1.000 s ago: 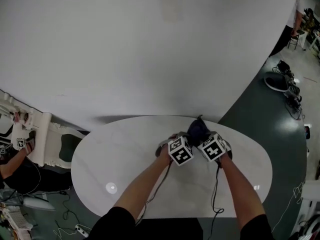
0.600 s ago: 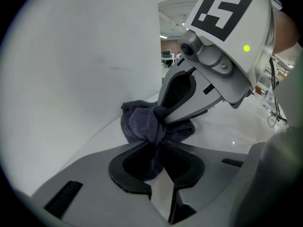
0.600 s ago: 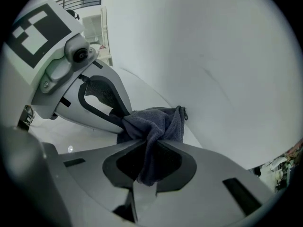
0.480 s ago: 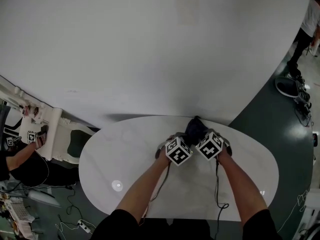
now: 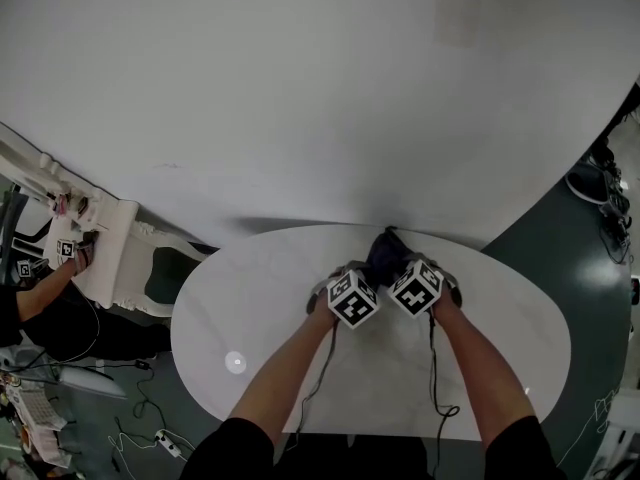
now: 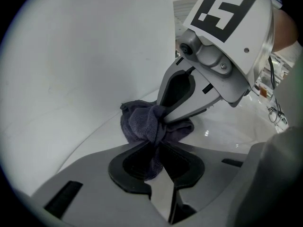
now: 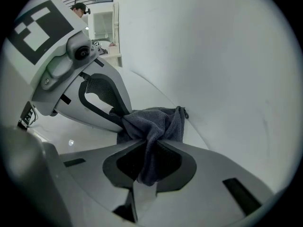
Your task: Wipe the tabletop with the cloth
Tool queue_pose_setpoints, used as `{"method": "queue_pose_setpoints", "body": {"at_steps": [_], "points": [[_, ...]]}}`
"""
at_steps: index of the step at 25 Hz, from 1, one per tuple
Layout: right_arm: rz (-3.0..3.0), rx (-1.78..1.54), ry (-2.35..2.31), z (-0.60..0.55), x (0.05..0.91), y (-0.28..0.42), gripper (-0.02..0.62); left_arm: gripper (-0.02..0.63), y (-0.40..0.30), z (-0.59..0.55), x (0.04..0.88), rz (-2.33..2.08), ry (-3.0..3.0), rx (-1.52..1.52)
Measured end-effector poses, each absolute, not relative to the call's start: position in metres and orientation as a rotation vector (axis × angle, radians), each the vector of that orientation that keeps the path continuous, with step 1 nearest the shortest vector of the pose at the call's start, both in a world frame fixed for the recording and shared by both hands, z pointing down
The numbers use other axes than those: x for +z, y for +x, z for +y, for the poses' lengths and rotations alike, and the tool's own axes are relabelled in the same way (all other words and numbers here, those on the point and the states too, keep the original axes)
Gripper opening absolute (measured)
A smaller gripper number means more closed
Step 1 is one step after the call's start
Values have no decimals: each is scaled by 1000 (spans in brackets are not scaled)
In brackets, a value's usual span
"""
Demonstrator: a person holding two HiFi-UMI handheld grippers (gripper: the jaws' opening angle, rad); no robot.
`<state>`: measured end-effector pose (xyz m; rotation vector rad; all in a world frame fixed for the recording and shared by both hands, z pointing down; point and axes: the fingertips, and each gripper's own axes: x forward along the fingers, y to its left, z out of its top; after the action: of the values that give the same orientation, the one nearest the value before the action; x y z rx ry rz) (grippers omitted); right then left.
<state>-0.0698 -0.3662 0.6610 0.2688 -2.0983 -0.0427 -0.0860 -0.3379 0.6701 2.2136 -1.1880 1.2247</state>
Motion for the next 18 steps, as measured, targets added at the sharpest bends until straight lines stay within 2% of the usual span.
{"method": "queue_pose_setpoints", "body": {"at_steps": [18], "points": [[-2084, -107, 194, -326, 662, -189, 41, 71, -204, -296, 669, -1237, 2160, 1215]]}}
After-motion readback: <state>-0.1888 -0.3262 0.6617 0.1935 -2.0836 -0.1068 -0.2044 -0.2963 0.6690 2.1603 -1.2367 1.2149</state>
